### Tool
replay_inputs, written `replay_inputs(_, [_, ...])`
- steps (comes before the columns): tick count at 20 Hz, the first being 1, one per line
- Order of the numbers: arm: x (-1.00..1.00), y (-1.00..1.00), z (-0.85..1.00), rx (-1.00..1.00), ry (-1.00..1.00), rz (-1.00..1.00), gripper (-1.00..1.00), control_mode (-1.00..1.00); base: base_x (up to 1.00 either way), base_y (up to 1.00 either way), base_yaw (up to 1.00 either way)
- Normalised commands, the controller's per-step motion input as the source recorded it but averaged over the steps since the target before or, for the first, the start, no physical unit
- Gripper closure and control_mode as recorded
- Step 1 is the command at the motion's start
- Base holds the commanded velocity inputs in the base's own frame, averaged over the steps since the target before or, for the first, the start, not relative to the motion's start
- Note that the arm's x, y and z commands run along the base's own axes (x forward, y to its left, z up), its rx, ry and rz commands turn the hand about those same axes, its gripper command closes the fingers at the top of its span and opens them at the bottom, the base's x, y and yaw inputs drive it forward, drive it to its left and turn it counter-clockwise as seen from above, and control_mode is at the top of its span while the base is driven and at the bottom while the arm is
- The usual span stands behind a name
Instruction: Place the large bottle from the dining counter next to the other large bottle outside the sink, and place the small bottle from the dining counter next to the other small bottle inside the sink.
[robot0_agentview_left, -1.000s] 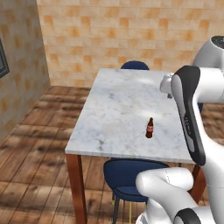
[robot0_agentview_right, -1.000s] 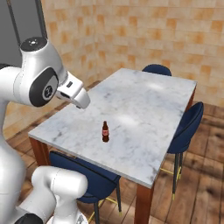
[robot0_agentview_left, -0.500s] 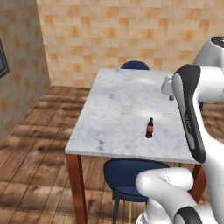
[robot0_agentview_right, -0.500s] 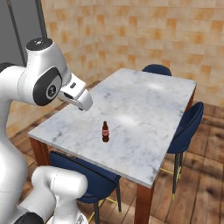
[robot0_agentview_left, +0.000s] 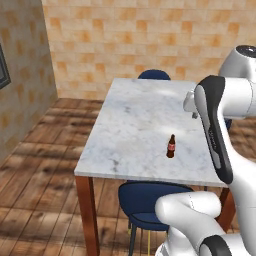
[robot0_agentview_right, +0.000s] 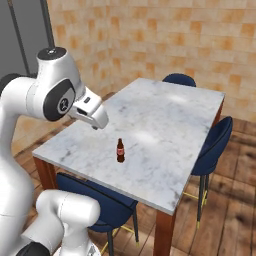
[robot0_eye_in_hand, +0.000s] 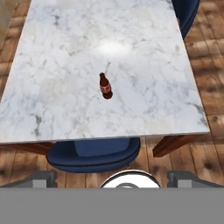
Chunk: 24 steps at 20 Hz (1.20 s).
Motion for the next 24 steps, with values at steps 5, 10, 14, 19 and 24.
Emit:
replay_inputs(5, [0.13, 0.00, -0.19, 0.00, 0.00, 0.03, -1.00, -1.00, 0.00, 0.00, 0.00])
replay_inputs(10, [0.04, 0.00, -0.28, 0.00, 0.00, 0.05, -1.00, -1.00, 0.00, 0.00, 0.00])
replay_inputs(14, [0.05, 0.00, -0.23, 0.00, 0.00, 0.05, -1.00, -1.00, 0.00, 0.00, 0.00])
replay_inputs(19, [0.09, 0.00, -0.12, 0.00, 0.00, 0.04, -1.00, -1.00, 0.00, 0.00, 0.00])
replay_inputs(24, [0.17, 0.00, -0.17, -0.01, 0.01, 0.04, -1.00, -1.00, 0.00, 0.00, 0.00])
